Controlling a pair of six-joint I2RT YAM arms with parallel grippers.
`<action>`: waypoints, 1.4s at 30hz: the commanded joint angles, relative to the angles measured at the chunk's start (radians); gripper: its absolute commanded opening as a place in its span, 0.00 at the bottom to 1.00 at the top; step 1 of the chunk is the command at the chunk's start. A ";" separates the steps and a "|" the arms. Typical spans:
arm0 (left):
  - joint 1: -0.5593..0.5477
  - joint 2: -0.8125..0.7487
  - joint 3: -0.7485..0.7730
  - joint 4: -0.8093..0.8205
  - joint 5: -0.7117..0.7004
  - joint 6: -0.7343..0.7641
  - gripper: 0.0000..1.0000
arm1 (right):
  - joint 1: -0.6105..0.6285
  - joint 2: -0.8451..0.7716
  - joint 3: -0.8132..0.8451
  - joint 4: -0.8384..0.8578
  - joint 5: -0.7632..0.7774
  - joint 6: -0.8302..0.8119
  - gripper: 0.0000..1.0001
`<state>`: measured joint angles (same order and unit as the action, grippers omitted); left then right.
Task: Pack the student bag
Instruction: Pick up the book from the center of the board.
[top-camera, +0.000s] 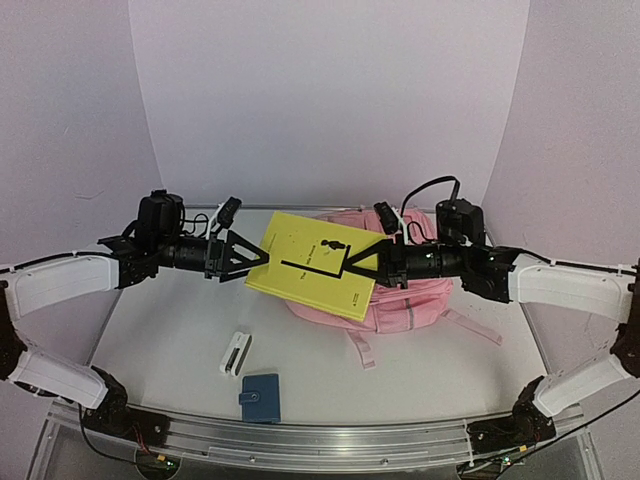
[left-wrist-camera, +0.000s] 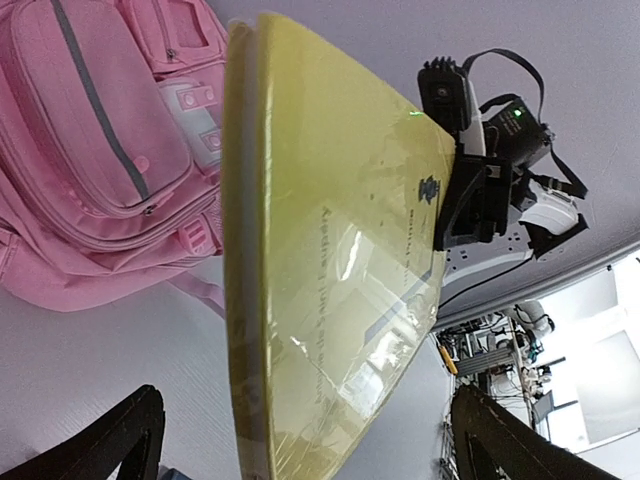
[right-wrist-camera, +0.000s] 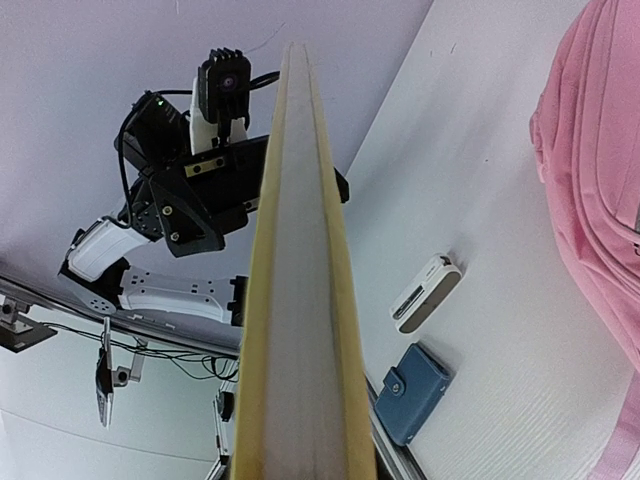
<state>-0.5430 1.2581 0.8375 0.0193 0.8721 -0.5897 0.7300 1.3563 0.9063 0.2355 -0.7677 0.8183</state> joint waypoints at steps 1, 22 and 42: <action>0.004 0.014 -0.001 0.173 0.167 -0.058 0.99 | 0.000 0.039 0.023 0.194 -0.116 0.026 0.00; 0.013 -0.014 -0.102 0.183 0.186 -0.146 0.00 | 0.000 0.124 0.058 0.208 -0.104 -0.047 0.29; 0.477 -0.187 -0.091 -0.329 -0.133 -0.130 0.00 | 0.249 0.453 0.585 -0.605 1.221 -0.406 0.96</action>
<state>-0.0898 1.1704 0.7438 -0.2795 0.8127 -0.7306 0.9572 1.6691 1.3613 -0.2245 0.1881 0.4683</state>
